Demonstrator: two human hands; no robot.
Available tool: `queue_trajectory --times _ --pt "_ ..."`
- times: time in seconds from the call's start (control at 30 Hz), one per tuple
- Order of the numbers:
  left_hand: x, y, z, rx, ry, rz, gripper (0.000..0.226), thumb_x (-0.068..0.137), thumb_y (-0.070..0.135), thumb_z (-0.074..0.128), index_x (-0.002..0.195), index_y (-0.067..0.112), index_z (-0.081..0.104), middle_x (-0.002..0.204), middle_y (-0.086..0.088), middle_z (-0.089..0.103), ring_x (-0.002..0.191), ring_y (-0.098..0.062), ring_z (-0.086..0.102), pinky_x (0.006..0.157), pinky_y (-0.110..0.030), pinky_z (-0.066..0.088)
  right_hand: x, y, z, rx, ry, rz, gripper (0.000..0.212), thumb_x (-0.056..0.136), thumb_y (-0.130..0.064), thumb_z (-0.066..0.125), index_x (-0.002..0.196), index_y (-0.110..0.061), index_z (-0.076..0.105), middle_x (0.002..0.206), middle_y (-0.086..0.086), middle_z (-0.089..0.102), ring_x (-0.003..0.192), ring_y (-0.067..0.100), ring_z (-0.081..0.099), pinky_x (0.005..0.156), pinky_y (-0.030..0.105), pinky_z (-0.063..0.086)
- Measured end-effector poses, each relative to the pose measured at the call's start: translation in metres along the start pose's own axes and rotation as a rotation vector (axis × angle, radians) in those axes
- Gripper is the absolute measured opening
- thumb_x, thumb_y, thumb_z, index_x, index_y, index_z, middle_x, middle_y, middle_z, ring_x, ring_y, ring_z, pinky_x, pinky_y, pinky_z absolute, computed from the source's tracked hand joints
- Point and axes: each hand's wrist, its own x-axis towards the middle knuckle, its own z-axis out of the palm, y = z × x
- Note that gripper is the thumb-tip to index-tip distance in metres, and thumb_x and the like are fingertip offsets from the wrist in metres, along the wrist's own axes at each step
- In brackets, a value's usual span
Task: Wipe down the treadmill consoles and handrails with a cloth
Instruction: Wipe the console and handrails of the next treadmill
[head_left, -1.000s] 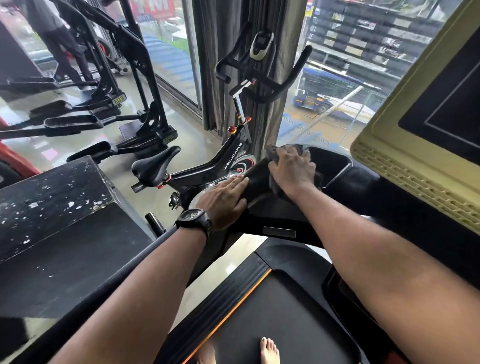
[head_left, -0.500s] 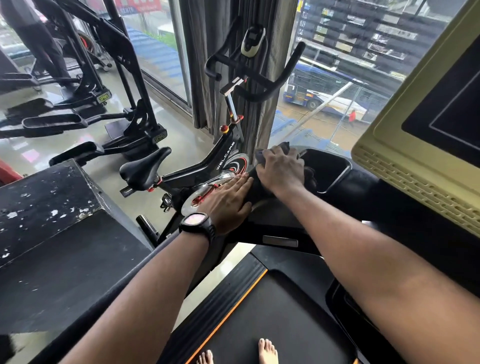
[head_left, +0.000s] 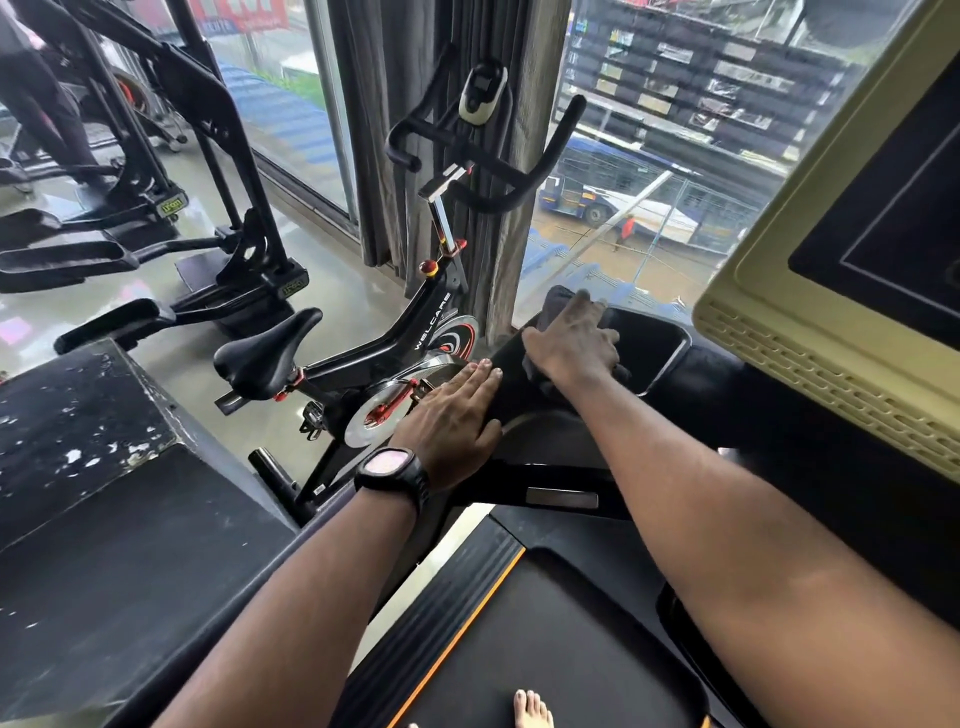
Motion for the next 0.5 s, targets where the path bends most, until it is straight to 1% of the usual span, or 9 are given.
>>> queue_trajectory --times 0.07,0.13,0.17,0.23,0.3,0.37,0.43,0.5 --pt "0.0 0.0 0.0 -0.014 -0.003 -0.005 0.066 0.101 0.037 0.043 0.16 0.018 0.02 0.167 -0.001 0.015 0.153 -0.011 0.009 0.12 -0.023 0.006 -0.004 0.002 -0.001 0.013 0.007 0.01 0.075 0.091 -0.049 0.059 0.145 -0.011 0.025 0.163 0.019 0.019 0.123 0.05 0.046 0.092 0.06 0.045" --pt "0.0 0.0 0.0 -0.038 -0.006 -0.005 0.066 0.101 0.036 0.044 0.159 0.018 0.02 0.167 -0.002 0.015 0.154 -0.012 0.009 0.121 -0.025 0.007 -0.011 0.002 0.0 -0.061 -0.003 -0.027 0.076 0.093 -0.049 0.057 0.15 -0.009 0.025 0.166 0.021 0.016 0.125 0.052 0.048 0.094 0.058 0.046" --pt "0.0 0.0 0.0 -0.047 -0.013 -0.004 0.066 0.101 0.036 0.044 0.159 0.017 0.02 0.167 -0.002 0.015 0.154 -0.012 0.009 0.121 -0.027 0.008 -0.015 0.004 0.0 -0.101 0.0 -0.064 0.076 0.093 -0.048 0.057 0.15 -0.008 0.028 0.165 0.023 0.019 0.126 0.052 0.049 0.094 0.056 0.047" --pt "0.0 0.0 0.0 -0.052 -0.02 -0.005 0.066 0.101 0.036 0.044 0.159 0.016 0.02 0.167 -0.002 0.015 0.154 -0.013 0.009 0.121 -0.027 0.008 -0.023 0.011 -0.001 -0.158 0.018 -0.178 0.069 0.091 -0.043 0.062 0.145 -0.007 0.038 0.155 0.026 0.036 0.122 0.048 0.055 0.094 0.053 0.05" --pt "0.001 -0.002 0.001 -0.055 -0.024 0.007 0.067 0.101 0.035 0.045 0.159 0.014 0.021 0.167 -0.004 0.016 0.154 -0.013 0.01 0.121 -0.025 0.006 -0.032 0.024 -0.007 -0.211 0.032 -0.303 0.058 0.087 -0.034 0.066 0.136 -0.009 0.047 0.137 0.019 0.054 0.115 0.042 0.06 0.091 0.049 0.053" --pt "0.002 -0.004 0.003 -0.063 -0.033 0.014 0.067 0.101 0.035 0.046 0.159 0.013 0.021 0.167 -0.006 0.017 0.154 -0.014 0.011 0.122 -0.026 0.007 -0.04 0.04 -0.013 -0.317 0.055 -0.397 0.05 0.086 -0.03 0.068 0.13 -0.011 0.051 0.126 0.011 0.059 0.109 0.038 0.063 0.088 0.048 0.054" --pt "0.003 -0.005 0.004 -0.055 -0.041 0.017 0.068 0.1 0.036 0.045 0.158 0.012 0.022 0.166 -0.007 0.017 0.154 -0.016 0.012 0.125 -0.03 0.01 -0.05 0.052 -0.014 -0.444 0.116 -0.406 0.046 0.088 -0.027 0.067 0.13 -0.013 0.053 0.13 0.01 0.059 0.107 0.038 0.064 0.087 0.049 0.055" --pt "0.004 -0.005 0.005 -0.043 -0.055 0.017 0.07 0.097 0.041 0.038 0.158 0.011 0.021 0.166 -0.008 0.018 0.154 -0.017 0.013 0.125 -0.037 0.015 -0.06 0.059 -0.005 -0.511 0.189 -0.347 0.046 0.09 -0.028 0.065 0.133 -0.014 0.053 0.148 0.013 0.051 0.115 0.042 0.059 0.088 0.051 0.054"
